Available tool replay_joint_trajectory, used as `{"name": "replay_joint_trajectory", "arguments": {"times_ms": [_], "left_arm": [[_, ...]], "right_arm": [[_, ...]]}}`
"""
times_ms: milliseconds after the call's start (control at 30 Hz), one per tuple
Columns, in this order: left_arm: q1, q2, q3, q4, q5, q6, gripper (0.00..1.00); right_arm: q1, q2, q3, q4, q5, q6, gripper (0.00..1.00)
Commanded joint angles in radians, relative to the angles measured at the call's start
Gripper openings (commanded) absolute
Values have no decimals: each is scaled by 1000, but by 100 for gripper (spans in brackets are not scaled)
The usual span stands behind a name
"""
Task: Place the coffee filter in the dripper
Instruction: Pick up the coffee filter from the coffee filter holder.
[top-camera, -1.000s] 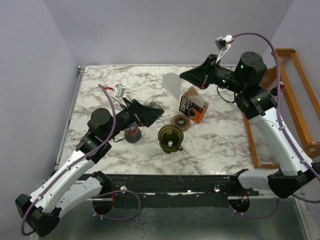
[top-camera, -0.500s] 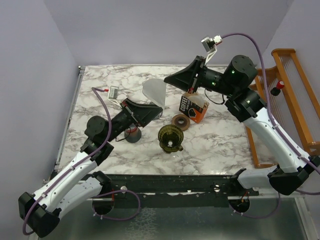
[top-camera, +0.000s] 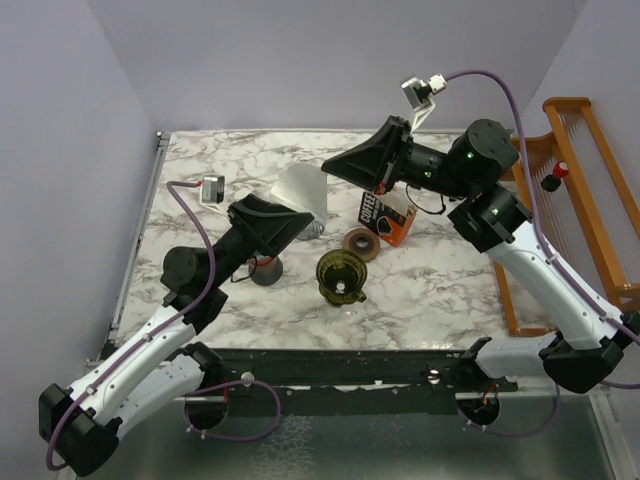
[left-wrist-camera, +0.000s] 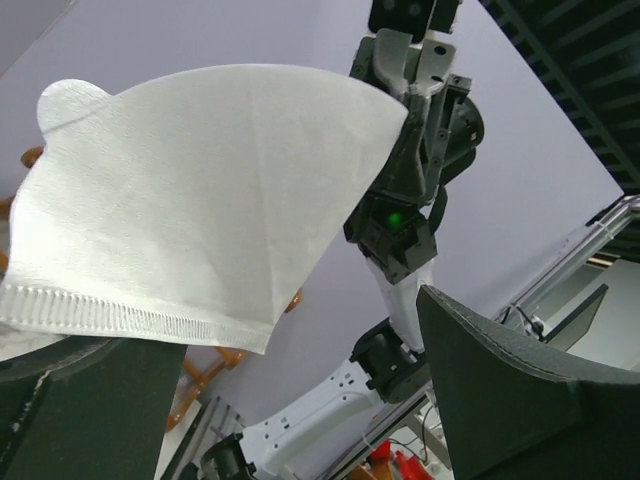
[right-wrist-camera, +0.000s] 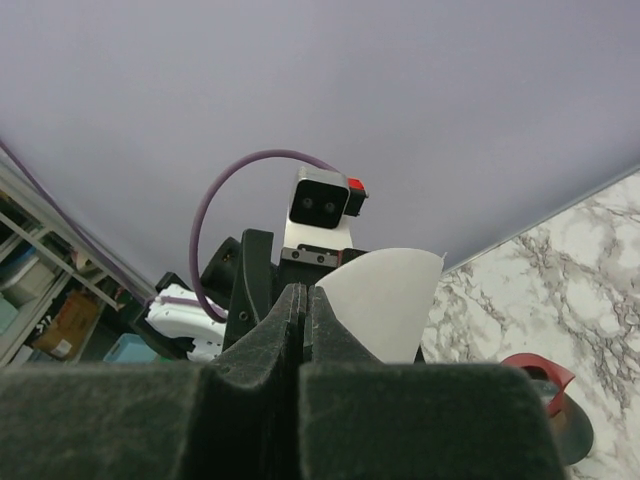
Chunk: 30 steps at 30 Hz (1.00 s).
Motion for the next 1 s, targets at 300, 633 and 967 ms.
{"name": "replay_joint_trajectory", "arguments": {"times_ms": [300,633,967], "left_arm": [[2,-5,-7,97,13,-28,49],[2,-2,-20,96,22,-25,0],[2,15,-12,30,80,35,0]], "right_arm": [[7,-95,-83,18,75,5,1],[7,-150,-139,-32,102,-23,1],[7,-207,-142,-217,197,-163,33]]}}
